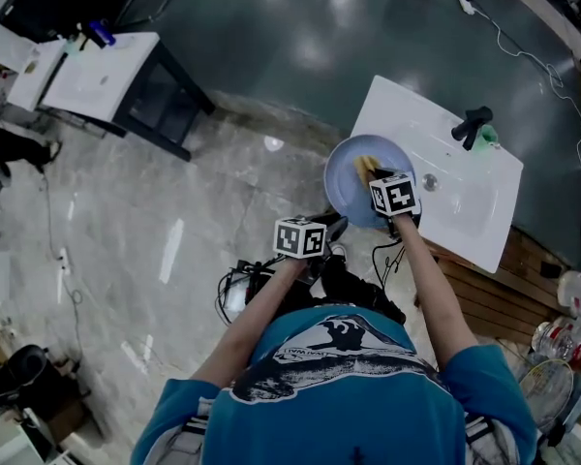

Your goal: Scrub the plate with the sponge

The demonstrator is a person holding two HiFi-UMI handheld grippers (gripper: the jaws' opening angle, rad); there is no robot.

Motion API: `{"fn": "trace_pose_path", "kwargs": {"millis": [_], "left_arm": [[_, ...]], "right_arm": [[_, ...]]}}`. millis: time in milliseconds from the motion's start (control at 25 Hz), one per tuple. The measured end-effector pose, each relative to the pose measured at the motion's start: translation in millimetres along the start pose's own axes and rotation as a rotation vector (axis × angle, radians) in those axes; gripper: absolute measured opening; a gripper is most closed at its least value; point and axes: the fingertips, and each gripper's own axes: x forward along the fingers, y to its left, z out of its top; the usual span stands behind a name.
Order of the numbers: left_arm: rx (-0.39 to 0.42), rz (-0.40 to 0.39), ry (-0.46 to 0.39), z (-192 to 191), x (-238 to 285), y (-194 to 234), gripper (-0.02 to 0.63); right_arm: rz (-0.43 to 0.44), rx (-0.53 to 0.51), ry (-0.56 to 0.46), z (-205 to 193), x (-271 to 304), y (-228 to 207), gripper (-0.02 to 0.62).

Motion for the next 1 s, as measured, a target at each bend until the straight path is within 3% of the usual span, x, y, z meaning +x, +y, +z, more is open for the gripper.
{"fn": "trace_pose_path", "kwargs": {"millis": [200, 400, 560, 880, 1000], "left_arm": [[-0.008, -0.010, 0.005, -1.7, 1.4, 0.2, 0.104], [0.015, -0.025, 0.018, 0.1, 1.4, -5.0, 0.105], [0.010, -0.027, 0.021, -0.2, 1.0, -4.7, 0.109], [-0.006, -0.039, 0.029, -2.0, 4.5, -5.7, 0.109], [-0.011, -0.043, 0.035, -2.7, 4.4, -4.8, 0.096]], "right_arm": [[-0.162, -0.030, 0.017, 7.1, 1.0, -63.4, 0.031], [-0.179, -0.037, 0.029, 1.8, 8.1, -70.5, 0.031], [-0.109, 0.009, 0.019, -5.7, 4.9, -48.5, 0.031], [0.061, -0.031, 0.034, -37.3, -13.6, 18.3, 0.031], [0.112, -0.094, 0.063, -49.7, -18.9, 49.3, 0.031]]}}
